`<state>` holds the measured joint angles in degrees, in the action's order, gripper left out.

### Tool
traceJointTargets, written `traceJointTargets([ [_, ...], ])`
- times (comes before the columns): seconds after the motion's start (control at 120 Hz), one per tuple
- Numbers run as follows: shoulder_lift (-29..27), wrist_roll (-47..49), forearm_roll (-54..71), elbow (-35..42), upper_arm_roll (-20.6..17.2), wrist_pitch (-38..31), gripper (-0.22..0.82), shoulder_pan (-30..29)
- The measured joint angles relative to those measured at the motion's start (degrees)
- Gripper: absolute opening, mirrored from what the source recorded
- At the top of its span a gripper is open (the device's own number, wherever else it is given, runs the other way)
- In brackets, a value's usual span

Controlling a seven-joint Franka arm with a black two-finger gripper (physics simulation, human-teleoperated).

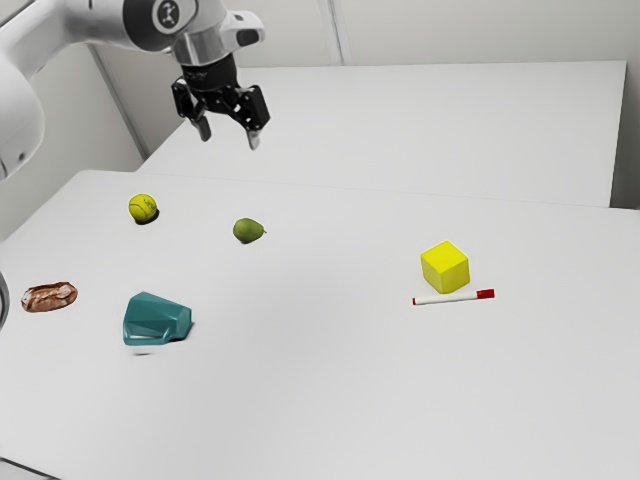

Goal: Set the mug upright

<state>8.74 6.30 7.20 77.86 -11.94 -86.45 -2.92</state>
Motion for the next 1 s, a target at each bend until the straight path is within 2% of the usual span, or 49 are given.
traceJointTargets([
  [0.075,-0.3,0.3,-0.1,0.2,1.7,0.7,0.61,1.4],
  [0.133,-0.6,0.4,-0.7,0.5,10.8,1.1,0.60,10.5],
  [0.192,-0.5,0.4,-4.2,0.7,18.6,1.4,0.60,16.2],
  [0.267,0.1,-1.5,-11.2,1.1,29.1,1.8,0.60,16.0],
  [0.325,0.9,-3.8,-16.5,2.0,33.6,2.0,0.60,11.9],
  [0.508,4.8,-14.5,-31.4,8.1,37.9,1.7,0.60,-1.6],
  [0.633,11.8,-23.5,-40.8,13.5,40.7,0.6,0.60,-7.7],
  [0.767,17.5,-32.7,-48.3,18.1,41.4,-0.4,0.60,-10.4],
  [1.0,19.4,-46.0,-55.0,24.6,42.7,-1.0,0.60,-12.6],
])
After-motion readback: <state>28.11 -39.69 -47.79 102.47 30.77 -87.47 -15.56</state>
